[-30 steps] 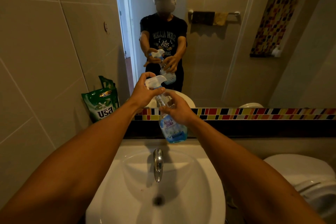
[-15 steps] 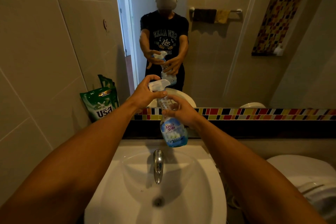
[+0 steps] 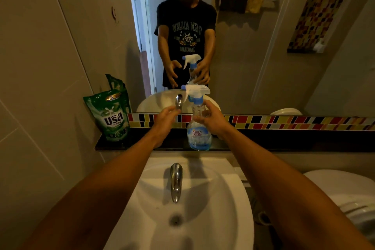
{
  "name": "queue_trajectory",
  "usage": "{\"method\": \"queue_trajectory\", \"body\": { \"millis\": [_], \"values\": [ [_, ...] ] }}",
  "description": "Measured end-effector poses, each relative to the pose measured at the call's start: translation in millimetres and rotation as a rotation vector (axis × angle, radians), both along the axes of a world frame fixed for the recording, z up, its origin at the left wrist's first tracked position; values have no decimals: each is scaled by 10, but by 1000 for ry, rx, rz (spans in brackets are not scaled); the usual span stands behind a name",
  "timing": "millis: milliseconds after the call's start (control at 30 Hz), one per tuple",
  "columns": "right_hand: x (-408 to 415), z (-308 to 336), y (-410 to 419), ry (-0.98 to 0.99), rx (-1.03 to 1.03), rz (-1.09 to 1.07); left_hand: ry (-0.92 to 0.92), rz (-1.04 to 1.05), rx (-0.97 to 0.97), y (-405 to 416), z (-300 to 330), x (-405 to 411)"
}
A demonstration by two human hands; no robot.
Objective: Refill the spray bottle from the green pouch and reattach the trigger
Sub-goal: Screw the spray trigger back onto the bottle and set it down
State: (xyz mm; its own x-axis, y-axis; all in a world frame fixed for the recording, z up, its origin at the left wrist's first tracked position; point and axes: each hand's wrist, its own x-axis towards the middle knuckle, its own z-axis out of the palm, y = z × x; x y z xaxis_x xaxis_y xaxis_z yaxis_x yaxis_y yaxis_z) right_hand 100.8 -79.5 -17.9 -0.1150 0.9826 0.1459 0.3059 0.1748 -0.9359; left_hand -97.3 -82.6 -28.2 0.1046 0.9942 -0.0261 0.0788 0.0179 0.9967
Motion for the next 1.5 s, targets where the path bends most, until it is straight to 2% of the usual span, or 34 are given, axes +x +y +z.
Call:
{"method": "queue_trajectory", "body": {
  "millis": [233, 433, 633, 967, 1500],
  "values": [
    [179, -242, 179, -75, 2, -48, 12, -89, -208, 83, -553, 281],
    [314, -380, 337, -79, -36, -49, -30, -109, -291, 180, -719, 617],
    [437, -453, 500, -67, -53, -19, -24, -79, -224, 285, -787, 792],
    [510, -530, 744, -47, -87, -4, -123, -30, -116, 442, -1027, 931],
    [533, -563, 769, -34, -110, -6, -108, -20, -78, 515, -1136, 978]
  ]
}}
